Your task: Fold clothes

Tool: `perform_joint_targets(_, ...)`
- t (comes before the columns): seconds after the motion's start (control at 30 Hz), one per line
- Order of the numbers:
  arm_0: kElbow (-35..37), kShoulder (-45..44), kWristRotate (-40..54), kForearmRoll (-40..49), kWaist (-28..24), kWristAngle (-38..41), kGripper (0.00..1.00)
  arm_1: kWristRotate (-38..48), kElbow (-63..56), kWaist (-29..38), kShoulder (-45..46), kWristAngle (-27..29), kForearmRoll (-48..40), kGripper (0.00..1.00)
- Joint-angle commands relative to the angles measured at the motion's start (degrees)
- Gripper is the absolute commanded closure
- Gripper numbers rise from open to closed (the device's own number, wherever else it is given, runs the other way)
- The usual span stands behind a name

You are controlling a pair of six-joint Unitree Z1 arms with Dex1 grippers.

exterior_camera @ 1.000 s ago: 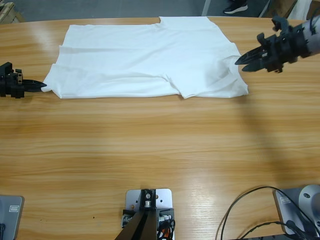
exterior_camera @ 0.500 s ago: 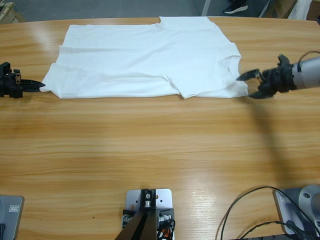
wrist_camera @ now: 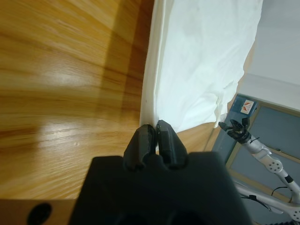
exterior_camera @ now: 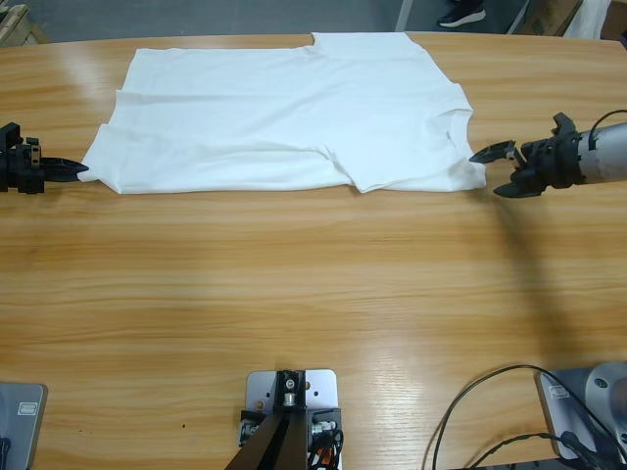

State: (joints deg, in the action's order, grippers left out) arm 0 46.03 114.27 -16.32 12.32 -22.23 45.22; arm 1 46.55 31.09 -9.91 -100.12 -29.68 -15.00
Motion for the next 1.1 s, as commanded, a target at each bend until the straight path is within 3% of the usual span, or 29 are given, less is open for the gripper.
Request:
perform_joint_targets(0.03,-1.5,-0.5,0.8,0.4,-0.5,0.4,1.000,0.8,-2.5,-1.0,-7.5,-0.6,-6.1,0.179)
perform_joint_targets(0.13,-1.5,-0.4,0.9,0.4,-0.5,0.4,1.000,1.0,-2.4,-1.0,-8.9,-1.3,-7.7,0.197)
perform_joint_targets(0.27,-1.4,-0.4,0.9,0.4,-0.5,0.4,1.000,1.0,-2.4,-0.7,-9.0,-2.1,-7.9,0.659)
perform_joint_targets(0.4,-1.3,-0.3,0.8,0.4,-0.5,0.4,1.000,1.0,-2.5,0.0,-9.0,-3.3,-7.9,0.859)
perform_joint_targets(0.6,-1.1,-0.3,0.7,0.4,-0.3,0.4,1.000,1.7,-2.5,2.0,-9.2,-3.9,-7.9,0.860)
perform_joint_targets(0.63,-1.1,-0.2,0.7,0.4,-0.2,0.4,1.000,1.7,-2.7,2.0,-9.1,-3.9,-7.9,0.897)
perform_joint_targets(0.67,-1.1,-0.3,0.7,0.4,-0.1,0.4,1.000,1.7,-2.8,2.0,-8.9,-3.9,-7.9,0.994)
perform_joint_targets(1.1,-2.1,-2.6,-1.1,0.5,0.2,1.9,1.000,2.8,-5.6,2.0,-5.6,-3.6,-7.8,1.000)
